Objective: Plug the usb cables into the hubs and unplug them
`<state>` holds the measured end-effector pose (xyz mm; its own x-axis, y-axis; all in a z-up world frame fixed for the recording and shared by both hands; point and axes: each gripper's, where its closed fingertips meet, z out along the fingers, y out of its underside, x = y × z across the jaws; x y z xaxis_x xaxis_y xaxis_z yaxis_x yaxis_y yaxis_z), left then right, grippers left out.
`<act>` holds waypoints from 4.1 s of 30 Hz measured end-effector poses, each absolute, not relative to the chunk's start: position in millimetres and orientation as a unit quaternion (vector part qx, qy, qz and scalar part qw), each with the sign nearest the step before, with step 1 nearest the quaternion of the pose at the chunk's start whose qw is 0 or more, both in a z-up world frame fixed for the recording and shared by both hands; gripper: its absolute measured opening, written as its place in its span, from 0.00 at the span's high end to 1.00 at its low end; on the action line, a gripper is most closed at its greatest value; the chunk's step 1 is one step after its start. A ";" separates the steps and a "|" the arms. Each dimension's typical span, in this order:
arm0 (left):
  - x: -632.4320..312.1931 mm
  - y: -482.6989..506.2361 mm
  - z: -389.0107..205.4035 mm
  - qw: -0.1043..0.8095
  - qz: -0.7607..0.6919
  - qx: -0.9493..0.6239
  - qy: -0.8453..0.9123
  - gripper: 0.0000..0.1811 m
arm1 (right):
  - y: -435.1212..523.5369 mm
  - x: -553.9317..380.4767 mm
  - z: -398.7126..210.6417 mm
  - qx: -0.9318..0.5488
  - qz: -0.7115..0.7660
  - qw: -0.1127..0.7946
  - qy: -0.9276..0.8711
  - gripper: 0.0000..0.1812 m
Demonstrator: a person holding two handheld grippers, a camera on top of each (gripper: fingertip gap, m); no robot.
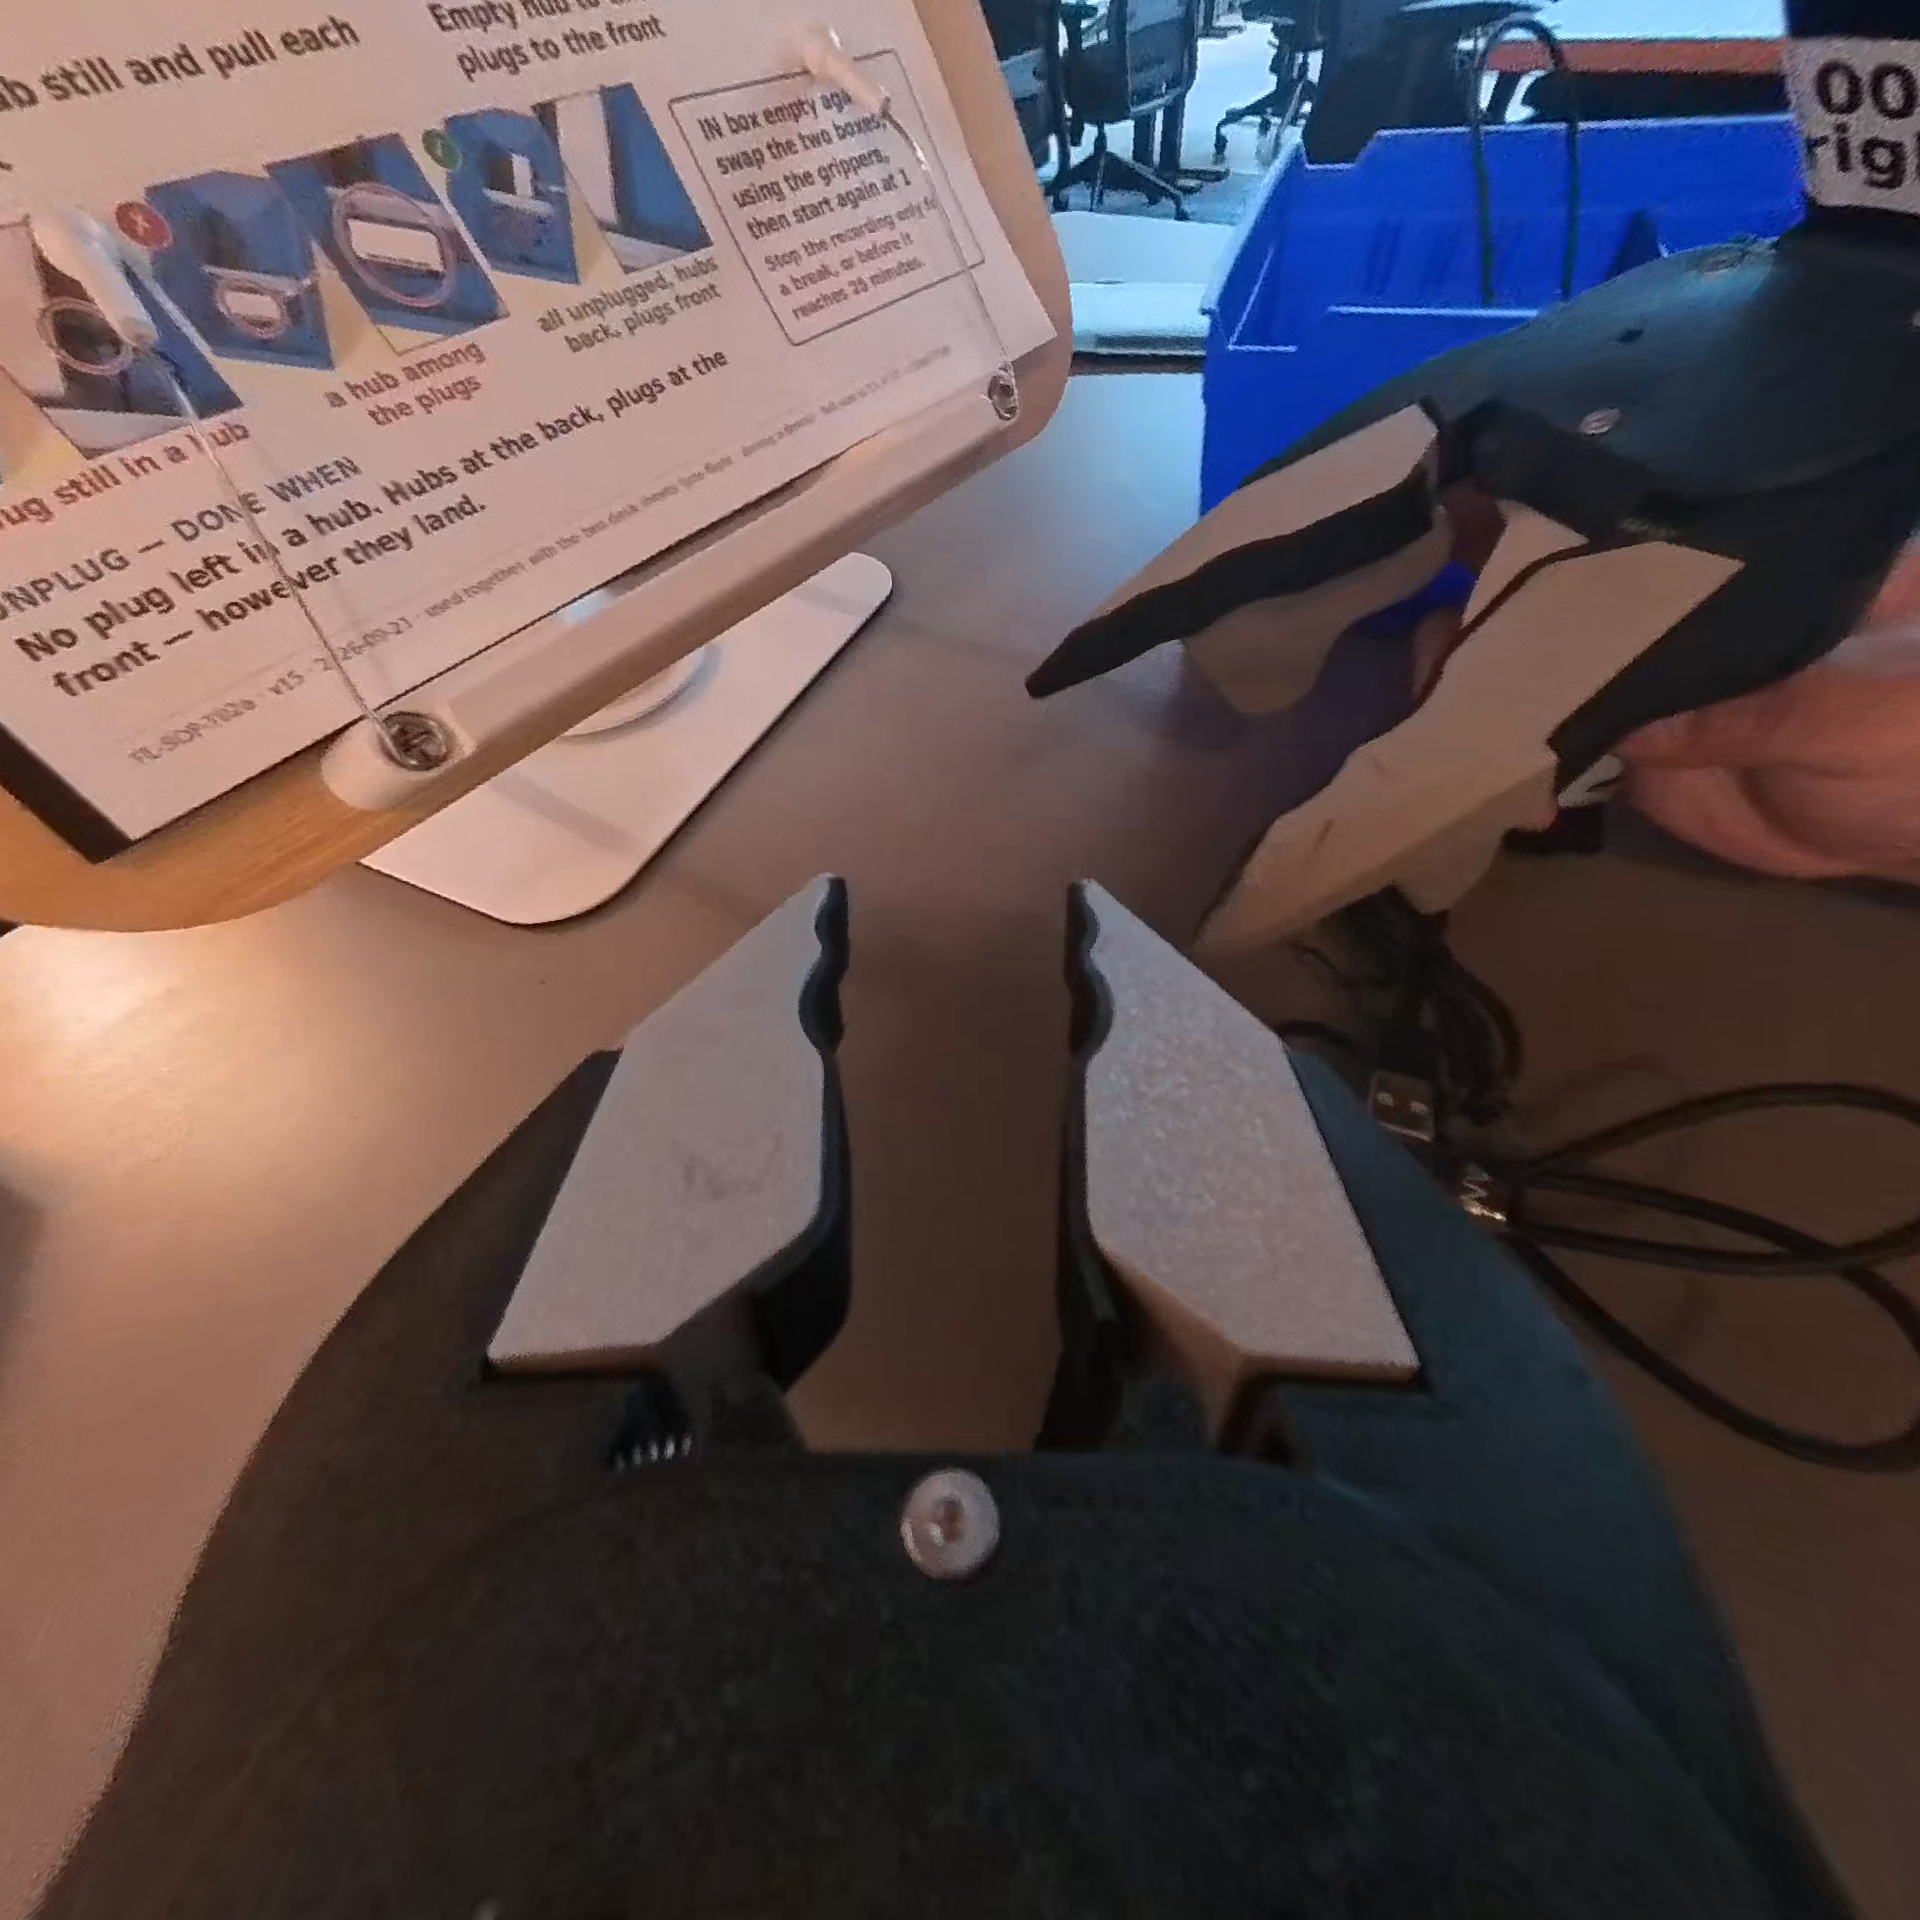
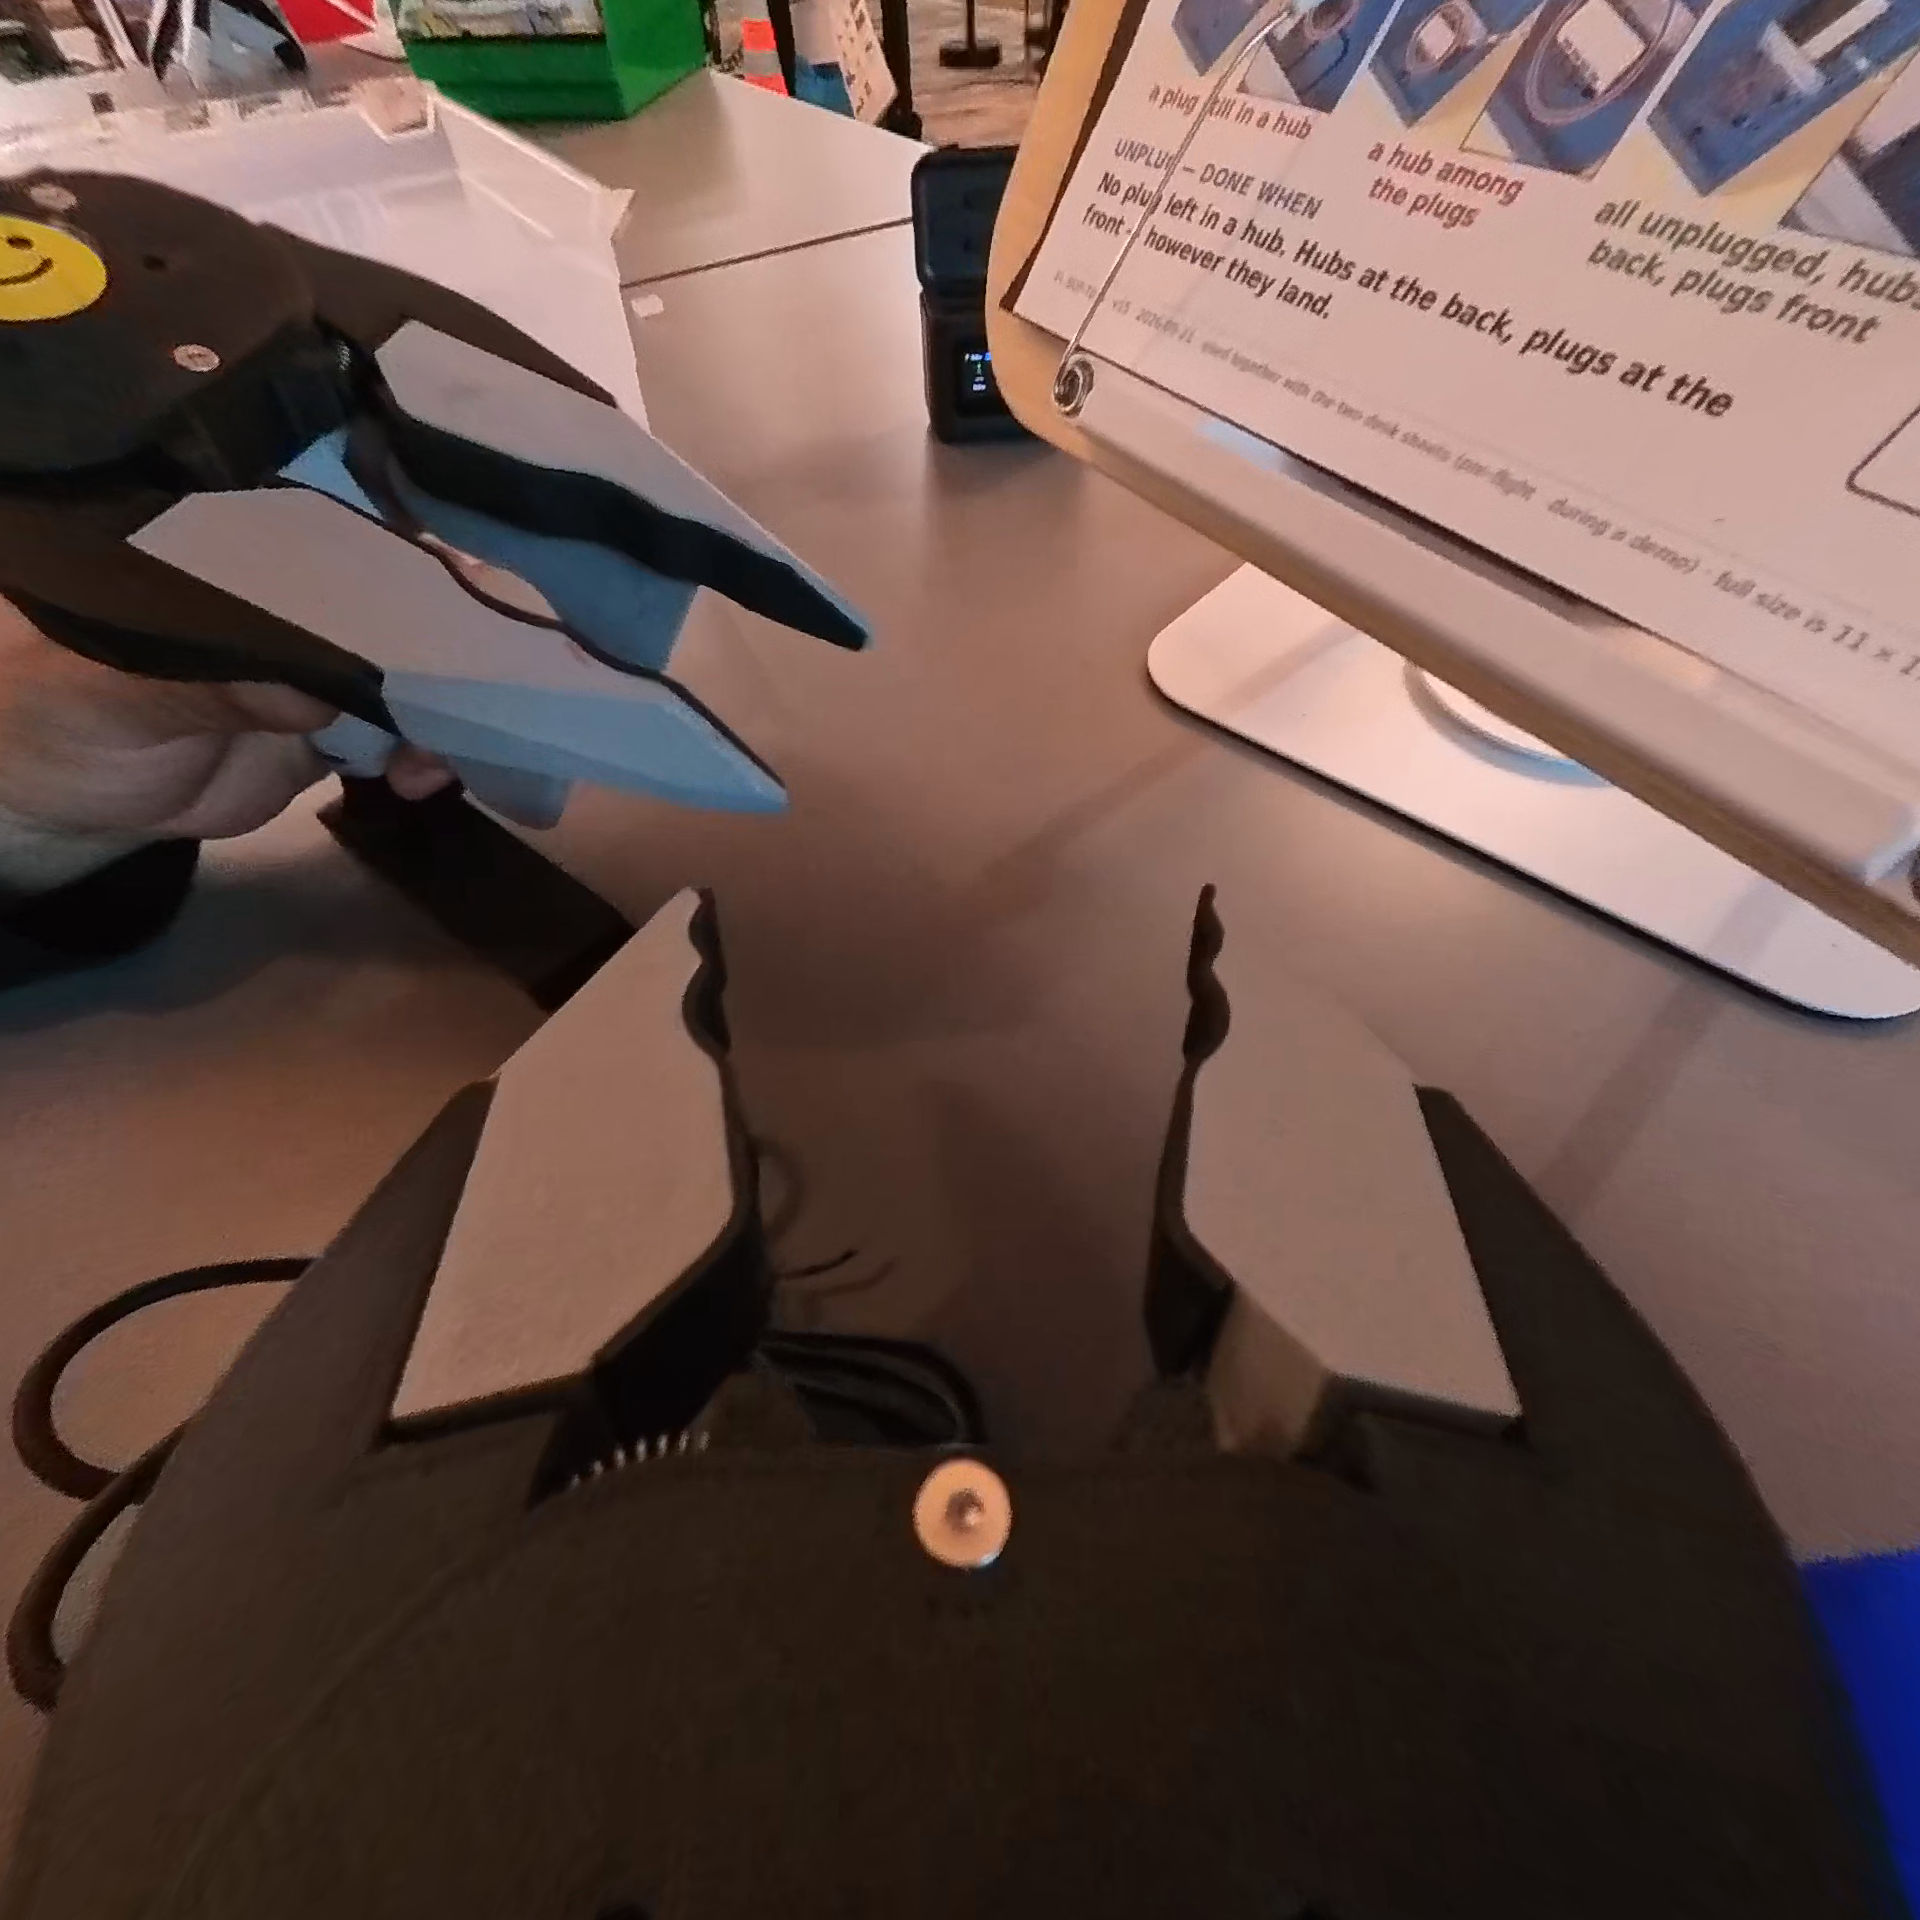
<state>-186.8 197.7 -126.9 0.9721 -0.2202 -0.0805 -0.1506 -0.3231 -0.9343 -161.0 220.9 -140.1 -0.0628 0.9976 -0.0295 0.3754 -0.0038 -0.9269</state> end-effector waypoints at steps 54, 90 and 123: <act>-220.4 174.4 -92.3 0.558 -0.127 -0.820 0.002 0.77 | 140.0 -184.3 -173.2 -0.396 0.222 0.333 -0.826 0.82; -179.0 147.7 -86.1 0.555 -0.212 -0.783 0.183 0.96 | 172.3 -166.7 -97.2 -0.300 0.128 0.626 -0.709 0.86; -152.9 160.9 -138.7 0.493 0.246 -0.681 0.483 0.96 | 119.3 -65.7 -163.7 -0.317 0.255 0.178 -0.896 0.83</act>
